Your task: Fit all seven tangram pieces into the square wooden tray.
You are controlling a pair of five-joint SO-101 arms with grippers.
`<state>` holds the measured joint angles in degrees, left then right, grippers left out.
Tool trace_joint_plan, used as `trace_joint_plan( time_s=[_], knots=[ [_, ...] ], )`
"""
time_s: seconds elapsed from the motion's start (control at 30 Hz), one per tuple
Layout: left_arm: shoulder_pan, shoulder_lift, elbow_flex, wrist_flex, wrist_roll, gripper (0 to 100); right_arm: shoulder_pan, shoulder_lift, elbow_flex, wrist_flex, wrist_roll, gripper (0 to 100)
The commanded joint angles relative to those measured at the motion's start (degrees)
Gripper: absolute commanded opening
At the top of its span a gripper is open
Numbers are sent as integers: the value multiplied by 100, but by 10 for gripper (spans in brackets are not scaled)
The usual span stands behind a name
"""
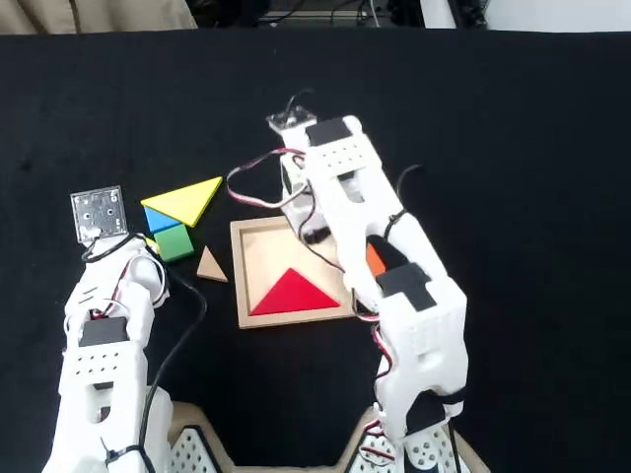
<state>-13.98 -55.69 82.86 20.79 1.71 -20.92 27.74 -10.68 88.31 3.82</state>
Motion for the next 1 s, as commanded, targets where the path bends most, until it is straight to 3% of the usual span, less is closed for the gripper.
trace_joint_plan(
  time_s=[0.0, 0.23, 0.47, 0.67, 0.83, 0.97],
  knots=[
    [-57, -97, -92, -105, 70, 30, 44, -382, 303, -308, 53, 11],
    [-57, -97, -101, -105, 79, 30, 615, -910, 224, -62, 9, 11],
    [-57, -35, -215, -70, 114, 30, 1371, -3213, 1051, 70, 26, 11],
    [-48, -70, -92, -105, 105, 30, 1714, -5068, 2607, 62, 53, 11],
    [-40, -70, -92, -105, 88, 30, 2013, -6818, 4180, -976, 70, 11],
    [-40, -44, -92, -97, 79, 30, 1802, -7424, 5279, -1864, 413, 11]
  ],
)
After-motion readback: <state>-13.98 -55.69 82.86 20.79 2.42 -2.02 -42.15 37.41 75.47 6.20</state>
